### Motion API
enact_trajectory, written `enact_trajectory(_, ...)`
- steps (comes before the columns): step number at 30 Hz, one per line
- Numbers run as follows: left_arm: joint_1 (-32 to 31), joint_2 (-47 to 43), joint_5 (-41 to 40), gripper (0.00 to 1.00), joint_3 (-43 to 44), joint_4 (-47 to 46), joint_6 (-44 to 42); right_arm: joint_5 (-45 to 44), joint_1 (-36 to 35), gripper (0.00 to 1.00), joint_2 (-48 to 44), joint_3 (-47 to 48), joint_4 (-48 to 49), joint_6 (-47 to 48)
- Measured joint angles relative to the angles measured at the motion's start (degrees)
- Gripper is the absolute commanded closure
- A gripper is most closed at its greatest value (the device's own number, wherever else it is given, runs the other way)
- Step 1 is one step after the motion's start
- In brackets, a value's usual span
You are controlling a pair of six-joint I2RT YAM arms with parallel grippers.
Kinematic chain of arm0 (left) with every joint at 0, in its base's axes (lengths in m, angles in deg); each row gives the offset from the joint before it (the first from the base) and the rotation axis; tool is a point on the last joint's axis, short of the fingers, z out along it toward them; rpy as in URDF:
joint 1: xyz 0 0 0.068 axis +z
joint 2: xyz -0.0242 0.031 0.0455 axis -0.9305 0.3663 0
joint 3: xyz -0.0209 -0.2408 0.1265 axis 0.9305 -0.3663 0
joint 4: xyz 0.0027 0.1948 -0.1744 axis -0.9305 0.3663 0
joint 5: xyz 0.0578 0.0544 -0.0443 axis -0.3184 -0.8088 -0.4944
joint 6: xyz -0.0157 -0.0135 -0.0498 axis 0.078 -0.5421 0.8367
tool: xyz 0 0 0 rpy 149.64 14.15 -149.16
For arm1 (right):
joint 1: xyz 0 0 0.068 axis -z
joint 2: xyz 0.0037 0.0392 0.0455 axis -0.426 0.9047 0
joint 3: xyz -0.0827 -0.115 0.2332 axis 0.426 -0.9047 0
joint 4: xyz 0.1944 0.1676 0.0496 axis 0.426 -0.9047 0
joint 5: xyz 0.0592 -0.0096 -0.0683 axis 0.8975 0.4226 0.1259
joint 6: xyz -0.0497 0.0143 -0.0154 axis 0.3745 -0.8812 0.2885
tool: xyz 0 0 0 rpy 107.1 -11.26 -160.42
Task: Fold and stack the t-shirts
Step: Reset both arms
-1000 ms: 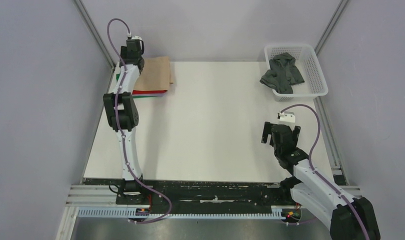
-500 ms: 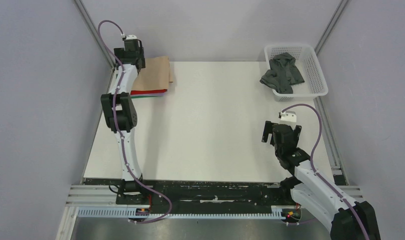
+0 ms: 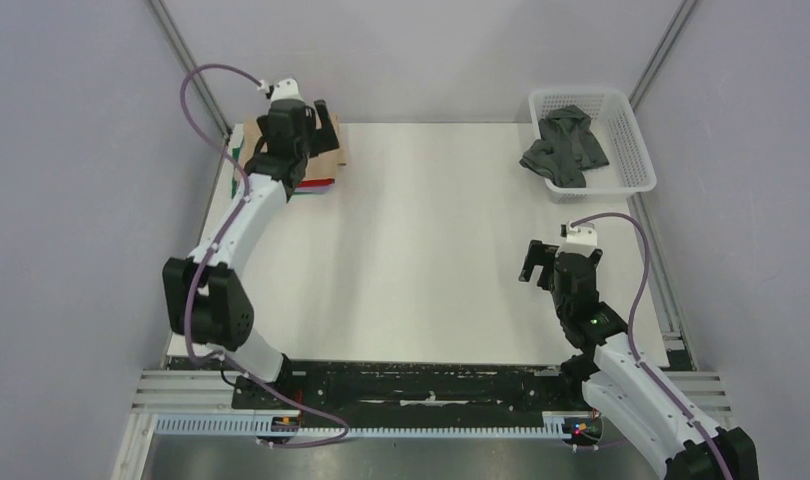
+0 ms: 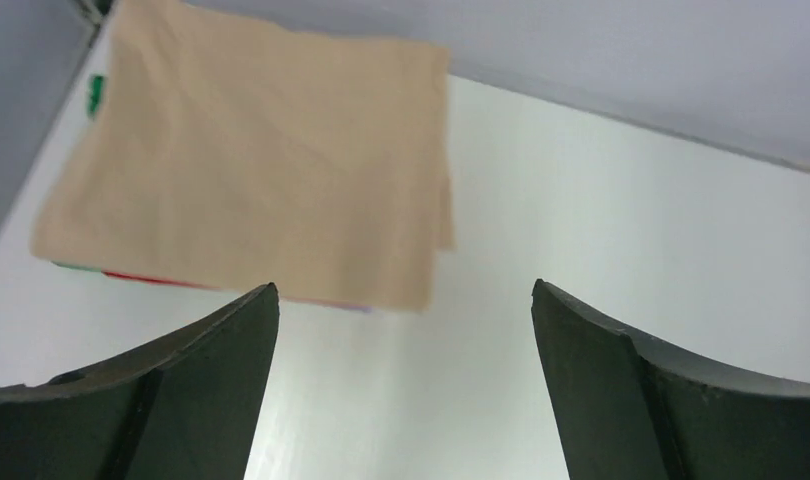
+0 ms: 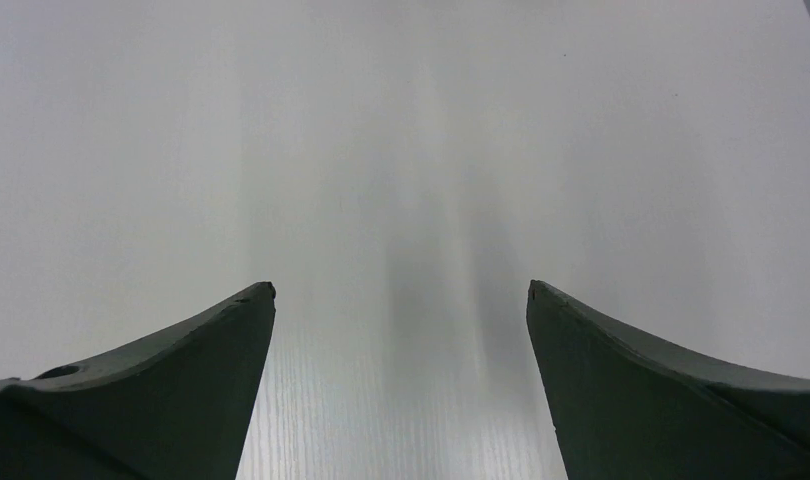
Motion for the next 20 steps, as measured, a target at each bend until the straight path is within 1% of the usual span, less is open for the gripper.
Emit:
enact_trajectory(2,-2.71,-7.23,1.86,0.0,-9.01,-1.27,2.84,1.01,0.0,0.02,-1.46,-0.9,0.39,-0.15)
enact_trajectory(3,-4.98,-11.45,2.1,0.0,-14.93,-2.45,4.09,1.49,0.0,0.02,-2.21,-1.42,0.48,-0.2)
enact_trajectory(4,-6.54,-14.29,2.05,0.0,-18.84,-2.47,5.09,1.95,0.0,0.02,-2.89,-1.99,0.46,-0.26)
enact_trajectory(6,-11.93,-20.65,1.88,0.0,-29.44,-4.07,8.07,2.67,0.0,0.02,-3.85,-2.8,0.33,-0.33)
enact_trajectory(8,-16.79,-25.24,3.04,0.0,-38.71,-5.25,10.16,3.52,0.0,0.02,-4.68,-3.54,0.28,-0.39)
enact_trajectory(11,-19.78,-29.68,4.13,0.0,-48.87,-4.96,12.26,4.39,0.0,0.02,-5.46,-4.11,0.24,-0.55)
enact_trajectory(14,-19.63,-32.87,2.14,0.0,-52.83,-2.84,13.75,5.31,0.0,0.02,-6.16,-4.92,0.42,-0.74)
enact_trajectory(20,-19.43,-38.97,0.63,0.0,-53.13,-3.69,14.16,6.43,0.0,0.02,-6.29,-6.51,0.74,-1.14)
